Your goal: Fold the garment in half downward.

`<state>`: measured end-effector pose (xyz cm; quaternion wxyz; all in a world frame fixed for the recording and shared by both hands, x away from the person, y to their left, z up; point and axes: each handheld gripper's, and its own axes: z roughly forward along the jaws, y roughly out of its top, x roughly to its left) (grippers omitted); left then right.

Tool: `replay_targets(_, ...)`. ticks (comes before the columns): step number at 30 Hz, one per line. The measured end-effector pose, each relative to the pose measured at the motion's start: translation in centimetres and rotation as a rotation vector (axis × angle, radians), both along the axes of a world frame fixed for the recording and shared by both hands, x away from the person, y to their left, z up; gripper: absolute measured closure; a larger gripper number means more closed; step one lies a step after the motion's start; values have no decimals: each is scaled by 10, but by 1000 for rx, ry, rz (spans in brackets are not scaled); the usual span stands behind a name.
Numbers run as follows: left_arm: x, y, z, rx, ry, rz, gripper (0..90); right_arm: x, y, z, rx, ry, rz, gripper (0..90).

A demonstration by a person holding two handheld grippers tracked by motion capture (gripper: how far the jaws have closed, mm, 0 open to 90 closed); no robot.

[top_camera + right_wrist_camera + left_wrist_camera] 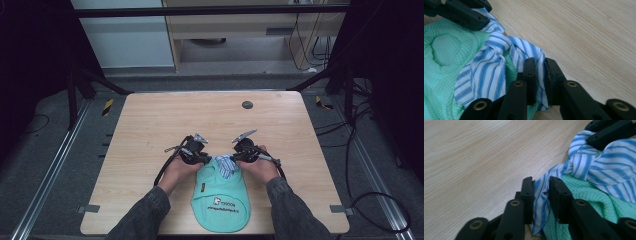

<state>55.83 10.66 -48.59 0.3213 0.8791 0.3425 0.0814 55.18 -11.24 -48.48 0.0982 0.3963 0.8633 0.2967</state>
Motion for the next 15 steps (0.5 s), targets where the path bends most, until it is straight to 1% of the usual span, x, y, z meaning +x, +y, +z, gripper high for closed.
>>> replay_targets(2, -1, 0, 1, 0, -7, -3, 813, -1, 1, 1, -5, -1, 5, 831)
replay_targets(4, -2, 1, 3, 10, -16, -7, 832, -2, 1, 2, -6, -8, 14, 836)
replay_targets(7, -4, 1, 8, 6, -33, -13, 838, -5, -1, 8, 5, -35, 23, 837)
replay_targets(9, -5, 1, 13, 3, -45, -18, 839, -7, -1, 12, 4, -36, 37, 838)
replay_targets(10, -5, 2, 16, -2, -52, -20, 840, -8, -2, 16, 3, -52, 50, 838)
replay_targets(11, -6, 2, 18, -8, -59, -20, 840, -8, -2, 16, 3, -52, 50, 838)
replay_targets(12, -7, 2, 21, -11, -64, -21, 841, -10, -4, 22, 13, -67, 55, 837)
replay_targets(13, -7, 2, 23, -11, -67, -24, 841, -10, -4, 22, 13, -67, 55, 837)
replay_targets(14, -8, 2, 25, -10, -71, -29, 841, -11, -5, 25, 22, -65, 57, 837)
replay_targets(15, -8, 2, 27, -8, -77, -32, 842, -12, -5, 27, 20, -71, 64, 837)
